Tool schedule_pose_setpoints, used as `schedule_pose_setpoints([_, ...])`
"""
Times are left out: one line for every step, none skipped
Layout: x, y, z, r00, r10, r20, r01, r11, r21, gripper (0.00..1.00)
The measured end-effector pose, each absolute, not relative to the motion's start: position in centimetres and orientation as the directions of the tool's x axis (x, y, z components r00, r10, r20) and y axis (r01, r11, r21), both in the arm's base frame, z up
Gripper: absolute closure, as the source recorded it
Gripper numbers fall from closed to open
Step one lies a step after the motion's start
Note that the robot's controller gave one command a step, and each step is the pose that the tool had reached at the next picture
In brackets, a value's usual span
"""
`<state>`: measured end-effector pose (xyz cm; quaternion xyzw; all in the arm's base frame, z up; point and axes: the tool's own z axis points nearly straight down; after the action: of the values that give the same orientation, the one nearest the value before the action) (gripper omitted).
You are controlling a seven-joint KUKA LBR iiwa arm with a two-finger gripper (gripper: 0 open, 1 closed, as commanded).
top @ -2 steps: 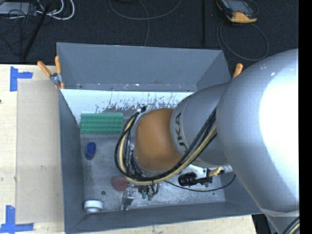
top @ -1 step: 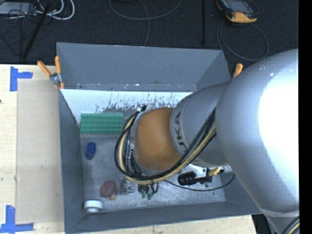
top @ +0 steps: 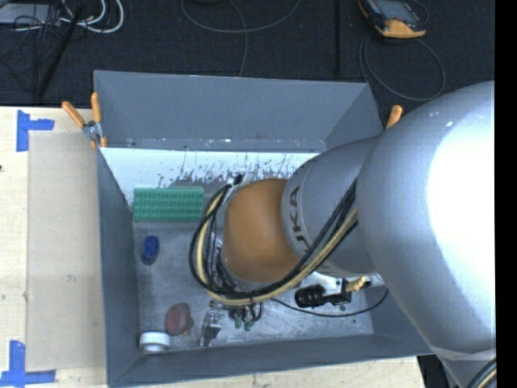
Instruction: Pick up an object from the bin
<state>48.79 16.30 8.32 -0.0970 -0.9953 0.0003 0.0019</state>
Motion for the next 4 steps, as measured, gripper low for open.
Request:
schedule_pose_setpoints([48.22,22.58,7.9,-0.975,0.223,0.011,0.223,0.975,-0.024,0.0])
schedule_pose_setpoints([47.97,23.0,7.39,-0.992,0.128,0.003,0.128,0.992,-0.021,0.0])
schedule_pose_setpoints([47.41,22.98,8.11,-0.989,0.151,0.002,0.151,0.988,-0.012,0.0])
schedule_pose_setpoints([47.35,22.61,7.95,-0.973,0.232,0.003,0.232,0.973,-0.014,0.0])
